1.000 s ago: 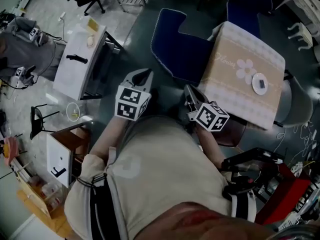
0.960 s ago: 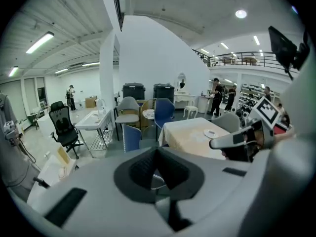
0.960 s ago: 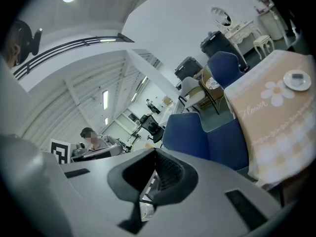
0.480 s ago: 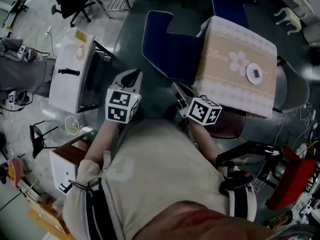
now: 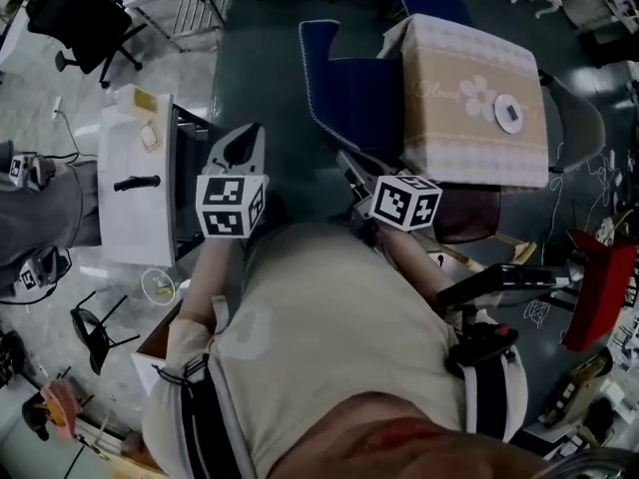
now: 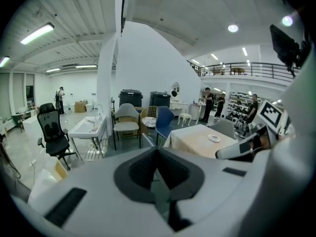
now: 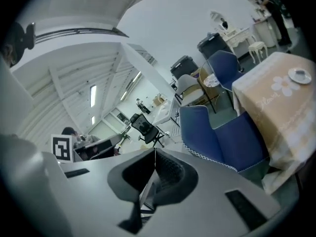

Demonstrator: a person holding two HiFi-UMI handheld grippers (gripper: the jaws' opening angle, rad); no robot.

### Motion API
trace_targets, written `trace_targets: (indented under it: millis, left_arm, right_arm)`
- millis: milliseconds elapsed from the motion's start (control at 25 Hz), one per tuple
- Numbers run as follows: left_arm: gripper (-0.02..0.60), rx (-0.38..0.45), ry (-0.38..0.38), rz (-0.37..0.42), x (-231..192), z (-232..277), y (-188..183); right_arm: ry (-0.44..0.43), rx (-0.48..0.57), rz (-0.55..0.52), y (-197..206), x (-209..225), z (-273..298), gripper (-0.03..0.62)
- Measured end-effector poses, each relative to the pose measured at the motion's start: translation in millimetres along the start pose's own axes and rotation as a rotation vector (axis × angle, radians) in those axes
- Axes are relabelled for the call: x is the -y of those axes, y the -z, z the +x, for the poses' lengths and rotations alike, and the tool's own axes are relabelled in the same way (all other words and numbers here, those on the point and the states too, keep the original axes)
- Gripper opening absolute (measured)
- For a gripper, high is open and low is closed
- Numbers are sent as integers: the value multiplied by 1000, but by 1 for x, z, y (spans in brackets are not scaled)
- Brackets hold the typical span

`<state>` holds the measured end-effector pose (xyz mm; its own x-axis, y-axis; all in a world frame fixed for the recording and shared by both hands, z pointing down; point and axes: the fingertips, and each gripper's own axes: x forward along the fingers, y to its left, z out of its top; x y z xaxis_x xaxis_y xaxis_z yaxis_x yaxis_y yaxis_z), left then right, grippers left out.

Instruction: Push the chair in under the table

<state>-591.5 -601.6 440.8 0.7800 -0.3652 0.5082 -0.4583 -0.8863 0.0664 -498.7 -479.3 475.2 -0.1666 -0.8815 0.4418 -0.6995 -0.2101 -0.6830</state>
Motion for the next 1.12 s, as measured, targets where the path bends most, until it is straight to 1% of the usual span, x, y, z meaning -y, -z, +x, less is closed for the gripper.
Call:
trace_targets:
  millis: [120, 200, 320, 400, 520, 640, 760, 840, 1000, 1120]
  left_arm:
    - [8, 0, 29, -14, -40, -2, 4]
    - [8, -8, 47, -20, -61, -7, 10]
    - [8, -10, 75, -12, -89, -12, 14]
    - [8, -1, 79, -13, -108, -13, 12]
    - [8, 20, 81, -39, -126, -16, 9]
    - [8, 25, 90, -66, -132, -11, 9]
    - [8, -1, 114, -48, -127, -2, 13]
    - [8, -21, 130, -21, -124, 5, 13]
    - [8, -65, 128, 20, -121, 25, 2]
    - [8, -92, 152, 91, -113, 49, -18]
  right_arm:
    - [43, 1, -52, 4, -27, 33, 12]
    - [70, 5, -48, 10, -41, 49, 12]
    - [86, -18, -30, 20, -60, 75, 12]
    - [98, -28, -46, 20, -71, 88, 12]
    - [127, -45, -96, 18, -83, 99, 12]
    - [121, -95, -141, 23, -91, 115, 12]
    - [112, -100, -142, 22, -90, 125, 12]
    - [117, -86, -113, 18, -83, 130, 12]
    - [99, -65, -27, -1, -65, 140, 12]
    - [72, -32, 7, -26, -55, 145, 12]
